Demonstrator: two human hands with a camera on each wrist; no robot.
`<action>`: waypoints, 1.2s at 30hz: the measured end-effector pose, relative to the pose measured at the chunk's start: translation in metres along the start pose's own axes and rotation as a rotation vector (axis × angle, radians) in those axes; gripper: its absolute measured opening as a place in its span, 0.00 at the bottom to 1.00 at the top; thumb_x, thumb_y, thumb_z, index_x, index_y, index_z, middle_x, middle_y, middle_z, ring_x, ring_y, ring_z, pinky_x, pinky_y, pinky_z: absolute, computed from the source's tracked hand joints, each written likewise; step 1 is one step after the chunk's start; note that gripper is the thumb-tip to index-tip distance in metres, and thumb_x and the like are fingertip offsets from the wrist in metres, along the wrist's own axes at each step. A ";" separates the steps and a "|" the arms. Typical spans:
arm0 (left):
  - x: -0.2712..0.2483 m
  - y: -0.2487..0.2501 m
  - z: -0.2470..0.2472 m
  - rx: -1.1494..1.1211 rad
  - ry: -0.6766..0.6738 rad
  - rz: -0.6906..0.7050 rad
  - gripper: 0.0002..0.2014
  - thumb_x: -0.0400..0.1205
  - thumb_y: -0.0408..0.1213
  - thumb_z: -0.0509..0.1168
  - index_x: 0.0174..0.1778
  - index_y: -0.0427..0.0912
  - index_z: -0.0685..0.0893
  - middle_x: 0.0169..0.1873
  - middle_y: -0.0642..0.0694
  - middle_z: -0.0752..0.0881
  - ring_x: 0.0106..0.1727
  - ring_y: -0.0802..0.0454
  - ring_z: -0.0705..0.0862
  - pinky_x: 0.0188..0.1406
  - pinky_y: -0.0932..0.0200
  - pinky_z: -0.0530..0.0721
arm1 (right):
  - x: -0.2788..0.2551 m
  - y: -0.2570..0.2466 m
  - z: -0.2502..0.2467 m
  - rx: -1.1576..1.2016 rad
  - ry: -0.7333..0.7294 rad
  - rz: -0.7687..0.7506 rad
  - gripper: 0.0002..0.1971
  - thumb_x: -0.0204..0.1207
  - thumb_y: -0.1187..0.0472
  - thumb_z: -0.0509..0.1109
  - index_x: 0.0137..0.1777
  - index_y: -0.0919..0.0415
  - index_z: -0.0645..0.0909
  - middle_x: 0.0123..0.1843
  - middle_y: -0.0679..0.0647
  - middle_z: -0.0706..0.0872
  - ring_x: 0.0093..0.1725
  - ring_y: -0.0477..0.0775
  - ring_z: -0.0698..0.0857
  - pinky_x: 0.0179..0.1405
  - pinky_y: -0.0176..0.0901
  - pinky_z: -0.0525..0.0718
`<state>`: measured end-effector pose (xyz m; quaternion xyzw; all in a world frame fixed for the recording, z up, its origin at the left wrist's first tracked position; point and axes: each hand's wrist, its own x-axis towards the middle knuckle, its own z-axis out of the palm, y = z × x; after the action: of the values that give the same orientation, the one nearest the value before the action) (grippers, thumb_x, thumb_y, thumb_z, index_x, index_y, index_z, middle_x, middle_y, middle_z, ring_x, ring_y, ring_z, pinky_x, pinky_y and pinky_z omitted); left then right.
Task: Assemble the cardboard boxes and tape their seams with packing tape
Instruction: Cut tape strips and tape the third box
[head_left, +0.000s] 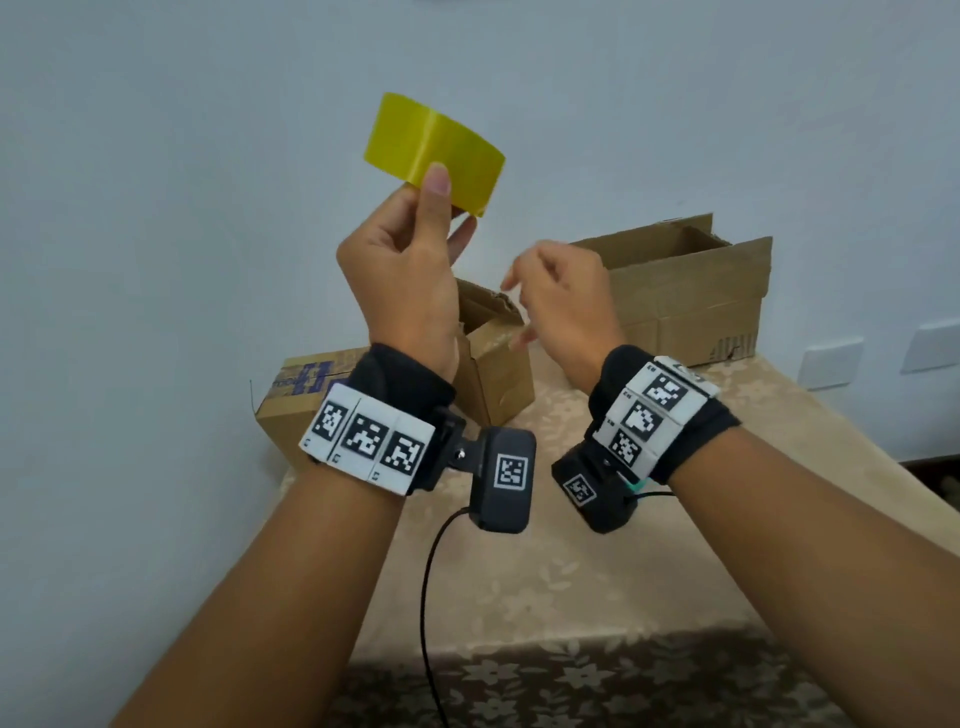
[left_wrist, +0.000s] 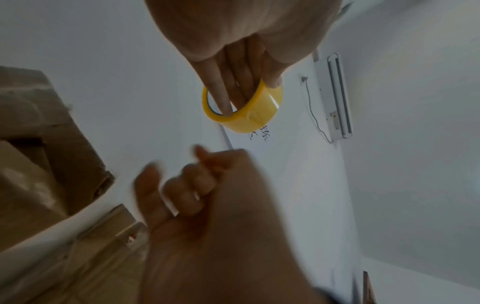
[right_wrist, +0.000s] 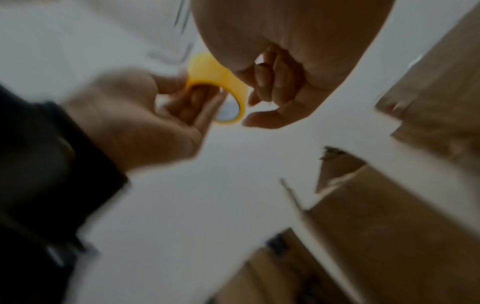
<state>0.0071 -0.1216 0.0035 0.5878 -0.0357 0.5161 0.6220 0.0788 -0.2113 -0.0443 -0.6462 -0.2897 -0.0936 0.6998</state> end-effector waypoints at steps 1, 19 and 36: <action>0.002 -0.001 -0.002 -0.015 0.014 -0.009 0.12 0.88 0.33 0.67 0.41 0.31 0.89 0.40 0.37 0.88 0.48 0.45 0.88 0.57 0.39 0.92 | -0.001 -0.008 0.004 0.128 -0.032 0.042 0.12 0.85 0.64 0.60 0.41 0.64 0.80 0.27 0.49 0.72 0.23 0.45 0.73 0.25 0.51 0.86; -0.014 -0.006 -0.005 0.335 -0.126 0.169 0.13 0.88 0.39 0.69 0.38 0.42 0.88 0.29 0.56 0.83 0.35 0.53 0.83 0.43 0.36 0.91 | -0.001 -0.032 0.012 0.221 0.014 0.035 0.10 0.83 0.65 0.66 0.45 0.74 0.78 0.22 0.45 0.75 0.25 0.50 0.71 0.21 0.41 0.79; -0.013 -0.017 -0.011 0.226 -0.165 0.045 0.20 0.87 0.37 0.69 0.27 0.47 0.82 0.24 0.59 0.75 0.32 0.52 0.74 0.48 0.28 0.88 | 0.003 -0.017 0.012 0.138 0.108 -0.012 0.12 0.79 0.66 0.72 0.38 0.75 0.78 0.26 0.58 0.73 0.23 0.47 0.73 0.23 0.43 0.84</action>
<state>0.0064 -0.1172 -0.0200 0.6938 -0.0416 0.4805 0.5349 0.0695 -0.2011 -0.0285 -0.5887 -0.2615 -0.1122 0.7566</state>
